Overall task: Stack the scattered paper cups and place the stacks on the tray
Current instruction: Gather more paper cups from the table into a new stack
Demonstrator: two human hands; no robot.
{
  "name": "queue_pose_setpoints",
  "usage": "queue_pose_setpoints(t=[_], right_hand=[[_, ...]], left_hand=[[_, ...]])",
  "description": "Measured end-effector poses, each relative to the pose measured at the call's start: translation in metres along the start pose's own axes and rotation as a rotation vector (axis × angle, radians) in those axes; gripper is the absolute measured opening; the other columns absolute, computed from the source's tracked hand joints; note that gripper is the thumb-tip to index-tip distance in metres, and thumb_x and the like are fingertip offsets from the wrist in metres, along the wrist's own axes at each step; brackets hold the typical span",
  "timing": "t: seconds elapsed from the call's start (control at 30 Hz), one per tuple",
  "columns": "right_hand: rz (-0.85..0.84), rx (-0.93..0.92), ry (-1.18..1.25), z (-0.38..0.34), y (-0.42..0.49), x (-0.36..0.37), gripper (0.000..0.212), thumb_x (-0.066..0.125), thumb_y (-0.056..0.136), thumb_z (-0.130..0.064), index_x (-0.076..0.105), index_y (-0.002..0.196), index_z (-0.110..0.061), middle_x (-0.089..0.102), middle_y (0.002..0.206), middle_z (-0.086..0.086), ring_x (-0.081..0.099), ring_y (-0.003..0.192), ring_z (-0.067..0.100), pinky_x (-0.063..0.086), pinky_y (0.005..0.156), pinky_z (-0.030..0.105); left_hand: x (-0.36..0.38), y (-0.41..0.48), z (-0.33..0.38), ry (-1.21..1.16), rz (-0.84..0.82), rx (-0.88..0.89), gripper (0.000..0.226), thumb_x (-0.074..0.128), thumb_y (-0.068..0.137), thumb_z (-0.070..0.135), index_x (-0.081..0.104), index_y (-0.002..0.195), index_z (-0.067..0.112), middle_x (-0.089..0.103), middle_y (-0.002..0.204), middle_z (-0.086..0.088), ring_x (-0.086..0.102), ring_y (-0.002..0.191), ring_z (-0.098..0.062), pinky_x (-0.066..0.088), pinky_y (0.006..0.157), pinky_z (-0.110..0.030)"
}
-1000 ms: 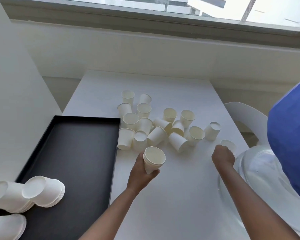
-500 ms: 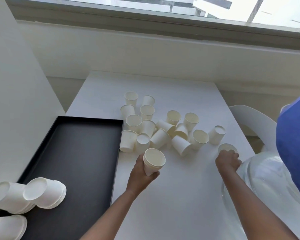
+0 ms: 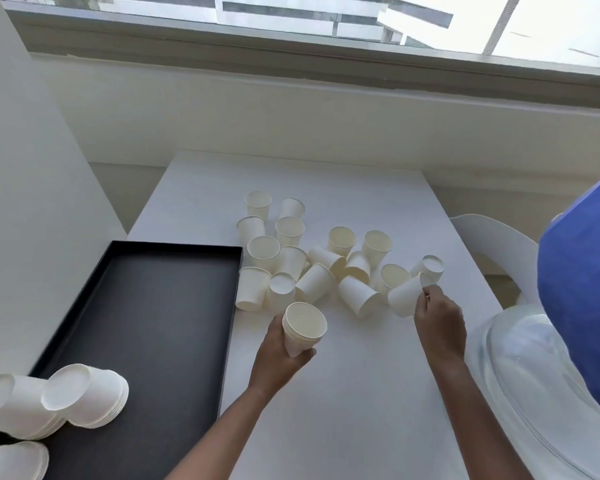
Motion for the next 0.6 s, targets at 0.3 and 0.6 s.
queue_pose_setpoints(t=[0.3, 0.6], right_hand=[[0.021, -0.574, 0.304, -0.088, -0.044, -0.007, 0.012, 0.06, 0.082, 0.001, 0.064, 0.093, 0.002, 0.067, 0.077, 0.016, 0.065, 0.07, 0.033, 0.055, 0.059, 0.035], [-0.232, -0.746, 0.363, -0.102, -0.066, 0.013, 0.014, 0.058, 0.084, -0.003, 0.066, 0.095, -0.001, 0.066, 0.079, 0.014, 0.062, 0.074, 0.034, 0.055, 0.065, 0.038]], left_hand=[[0.004, -0.003, 0.004, 0.008, 0.002, 0.045, 0.068, 0.078, 0.067, 0.021, 0.04, 0.124, 0.024, 0.058, 0.113, 0.007, 0.056, 0.1, -0.016, 0.047, 0.08, -0.028], [-0.007, -0.004, -0.001, -0.051, 0.005, 0.024, 0.06, 0.078, 0.068, 0.018, 0.043, 0.117, 0.021, 0.06, 0.104, 0.002, 0.058, 0.09, -0.013, 0.044, 0.068, -0.019]])
Point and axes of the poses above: each hand's wrist, its own y-axis towards the middle knuckle, its own x-axis out of the palm, z = x × y, the point moved 1 cm from there along y, towards the middle knuckle
